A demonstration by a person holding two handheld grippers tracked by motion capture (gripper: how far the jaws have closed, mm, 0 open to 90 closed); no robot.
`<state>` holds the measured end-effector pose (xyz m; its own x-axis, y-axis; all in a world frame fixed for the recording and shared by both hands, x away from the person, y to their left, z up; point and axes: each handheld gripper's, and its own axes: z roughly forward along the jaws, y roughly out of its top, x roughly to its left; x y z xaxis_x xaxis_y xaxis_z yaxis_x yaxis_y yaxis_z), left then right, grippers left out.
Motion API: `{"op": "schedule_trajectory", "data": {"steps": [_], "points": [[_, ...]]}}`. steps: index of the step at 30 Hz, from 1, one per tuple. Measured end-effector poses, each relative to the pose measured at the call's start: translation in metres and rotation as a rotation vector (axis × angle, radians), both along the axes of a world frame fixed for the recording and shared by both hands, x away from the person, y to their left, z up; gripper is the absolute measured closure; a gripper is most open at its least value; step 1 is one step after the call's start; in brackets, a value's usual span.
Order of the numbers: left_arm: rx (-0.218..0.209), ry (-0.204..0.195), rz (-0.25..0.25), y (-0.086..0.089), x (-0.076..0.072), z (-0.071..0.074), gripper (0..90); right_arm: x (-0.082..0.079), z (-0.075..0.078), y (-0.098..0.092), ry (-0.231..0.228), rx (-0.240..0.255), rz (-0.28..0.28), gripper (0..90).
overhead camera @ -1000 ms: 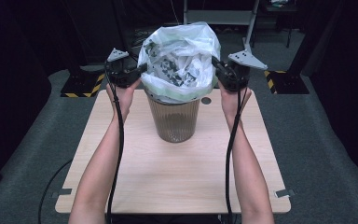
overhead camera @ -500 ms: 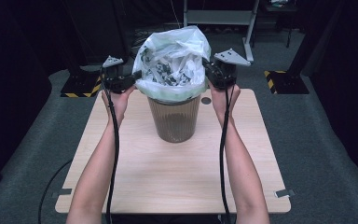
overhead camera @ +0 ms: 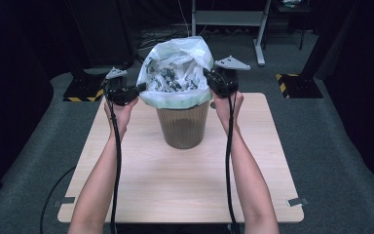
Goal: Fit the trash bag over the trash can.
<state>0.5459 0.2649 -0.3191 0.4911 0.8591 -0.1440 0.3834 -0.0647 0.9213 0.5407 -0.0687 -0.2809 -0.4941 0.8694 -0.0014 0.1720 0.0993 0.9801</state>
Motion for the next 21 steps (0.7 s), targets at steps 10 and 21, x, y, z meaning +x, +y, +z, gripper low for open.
{"op": "schedule_trajectory", "data": {"steps": [10,21], "points": [[-0.004,0.026,0.008,0.005,0.003,-0.009,86.3,-0.011,0.006,-0.032,0.026,0.122,0.019,61.2],[0.004,0.016,-0.026,-0.006,-0.005,-0.01,86.2,-0.011,-0.009,-0.045,0.092,0.083,0.029,86.7]]}}
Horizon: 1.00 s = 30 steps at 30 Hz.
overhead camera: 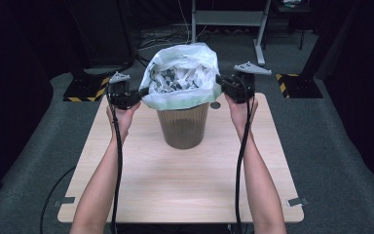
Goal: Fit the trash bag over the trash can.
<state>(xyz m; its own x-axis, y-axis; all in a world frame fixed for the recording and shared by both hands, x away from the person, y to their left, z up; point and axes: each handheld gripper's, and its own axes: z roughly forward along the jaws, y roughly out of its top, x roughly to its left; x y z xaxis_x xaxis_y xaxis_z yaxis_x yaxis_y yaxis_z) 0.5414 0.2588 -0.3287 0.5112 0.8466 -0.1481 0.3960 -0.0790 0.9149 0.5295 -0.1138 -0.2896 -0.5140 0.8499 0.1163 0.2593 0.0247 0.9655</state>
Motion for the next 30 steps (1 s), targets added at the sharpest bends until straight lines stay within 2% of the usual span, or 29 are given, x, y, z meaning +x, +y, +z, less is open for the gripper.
{"op": "schedule_trajectory", "data": {"steps": [5,8,14,17,19,25,30], "points": [[0.006,-0.008,-0.015,0.002,-0.008,0.0,86.4,0.002,-0.009,0.001,0.003,-0.017,-0.015,89.3],[-0.007,-0.012,-0.031,0.006,-0.014,0.0,86.4,0.0,-0.012,-0.005,0.003,-0.014,-0.019,89.4],[-0.02,-0.042,-0.07,0.005,-0.025,0.008,86.3,-0.013,-0.016,-0.026,-0.032,0.03,-0.041,89.6],[0.004,-0.063,-0.069,-0.001,-0.03,0.014,86.3,-0.013,-0.017,-0.035,-0.036,0.044,-0.06,89.5],[0.035,-0.06,-0.051,-0.004,-0.027,0.016,86.4,-0.008,-0.016,-0.036,-0.016,0.073,-0.031,89.4],[0.012,-0.008,0.0,0.003,-0.011,0.007,86.4,0.001,-0.007,-0.012,-0.023,0.019,-0.001,89.4],[-0.004,0.027,0.015,0.012,-0.01,-0.006,86.4,0.013,0.004,0.01,-0.048,-0.022,-0.009,89.4]]}}
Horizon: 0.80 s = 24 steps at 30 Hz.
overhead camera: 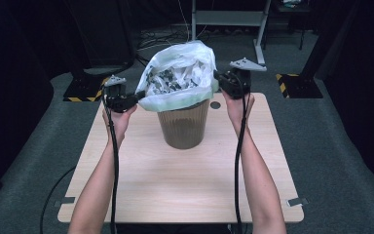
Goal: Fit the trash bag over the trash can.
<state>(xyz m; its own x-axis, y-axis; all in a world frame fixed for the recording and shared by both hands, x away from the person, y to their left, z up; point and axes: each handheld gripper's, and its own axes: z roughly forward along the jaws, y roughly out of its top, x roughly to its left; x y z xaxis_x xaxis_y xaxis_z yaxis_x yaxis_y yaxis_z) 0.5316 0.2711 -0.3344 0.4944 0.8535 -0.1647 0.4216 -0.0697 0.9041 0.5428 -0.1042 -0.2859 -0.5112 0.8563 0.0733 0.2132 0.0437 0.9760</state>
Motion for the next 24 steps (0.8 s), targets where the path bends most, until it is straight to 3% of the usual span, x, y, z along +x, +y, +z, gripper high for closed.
{"op": "schedule_trajectory", "data": {"steps": [4,8,10,13,19,21,24], "points": [[-0.006,0.003,-0.015,0.003,-0.005,-0.004,86.3,0.012,0.007,0.009,0.003,-0.03,-0.029,89.5],[-0.007,-0.009,-0.043,0.0,-0.011,-0.002,86.2,0.021,-0.001,0.009,0.03,-0.068,-0.058,89.3],[-0.007,-0.021,-0.056,-0.002,-0.016,0.0,86.2,0.022,-0.007,0.003,0.043,-0.06,-0.068,89.1],[-0.003,-0.038,-0.079,-0.005,-0.022,0.003,86.1,0.022,-0.014,-0.009,0.055,-0.032,-0.076,88.4],[0.014,-0.063,-0.113,-0.012,-0.034,0.008,85.9,0.016,-0.024,-0.026,0.07,-0.015,-0.038,89.2],[0.036,-0.069,-0.114,-0.014,-0.036,0.009,85.8,0.01,-0.026,-0.028,0.059,-0.032,-0.03,89.4],[0.065,-0.066,-0.097,-0.013,-0.034,0.008,85.8,0.002,-0.029,-0.032,0.054,-0.016,-0.007,89.4]]}}
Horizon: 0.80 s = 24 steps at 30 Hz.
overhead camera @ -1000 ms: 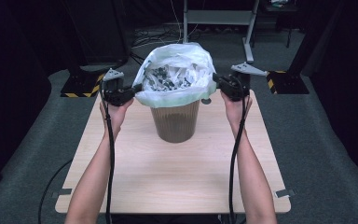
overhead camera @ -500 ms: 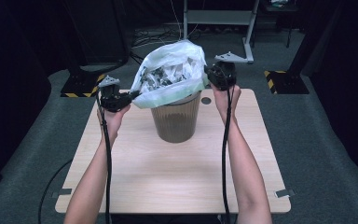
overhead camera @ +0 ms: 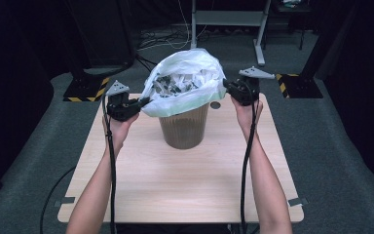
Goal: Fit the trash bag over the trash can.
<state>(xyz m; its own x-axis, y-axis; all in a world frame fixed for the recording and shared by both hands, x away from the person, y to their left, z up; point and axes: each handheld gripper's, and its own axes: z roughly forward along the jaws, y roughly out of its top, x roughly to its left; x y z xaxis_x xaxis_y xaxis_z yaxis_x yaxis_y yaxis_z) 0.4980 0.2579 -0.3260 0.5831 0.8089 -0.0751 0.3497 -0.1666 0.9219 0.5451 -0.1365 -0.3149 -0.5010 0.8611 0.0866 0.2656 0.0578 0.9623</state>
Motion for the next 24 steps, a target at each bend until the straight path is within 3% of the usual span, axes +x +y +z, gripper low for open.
{"op": "schedule_trajectory", "data": {"steps": [4,8,12,15,16,20,24], "points": [[0.04,0.016,0.044,0.006,0.01,-0.006,85.8,-0.011,-0.001,-0.003,-0.016,0.024,0.036,89.2],[0.06,0.051,0.107,0.016,0.031,-0.014,85.3,-0.017,-0.001,0.0,-0.027,0.024,0.067,86.5],[0.018,0.085,0.135,0.024,0.049,-0.016,80.5,-0.017,0.0,0.002,-0.007,0.038,0.098,74.6],[-0.032,0.093,0.14,0.027,0.05,-0.014,65.3,-0.018,0.004,0.0,-0.001,0.081,0.126,65.9],[-0.05,0.084,0.134,0.028,0.047,-0.013,65.0,-0.018,0.005,-0.001,-0.004,0.085,0.126,66.7],[-0.079,0.054,0.147,0.031,0.034,-0.008,49.9,-0.021,0.007,0.0,0.01,0.072,0.14,84.8],[-0.109,0.038,0.157,0.035,0.026,-0.004,42.1,-0.03,0.004,0.004,-0.004,0.072,0.159,89.0]]}}
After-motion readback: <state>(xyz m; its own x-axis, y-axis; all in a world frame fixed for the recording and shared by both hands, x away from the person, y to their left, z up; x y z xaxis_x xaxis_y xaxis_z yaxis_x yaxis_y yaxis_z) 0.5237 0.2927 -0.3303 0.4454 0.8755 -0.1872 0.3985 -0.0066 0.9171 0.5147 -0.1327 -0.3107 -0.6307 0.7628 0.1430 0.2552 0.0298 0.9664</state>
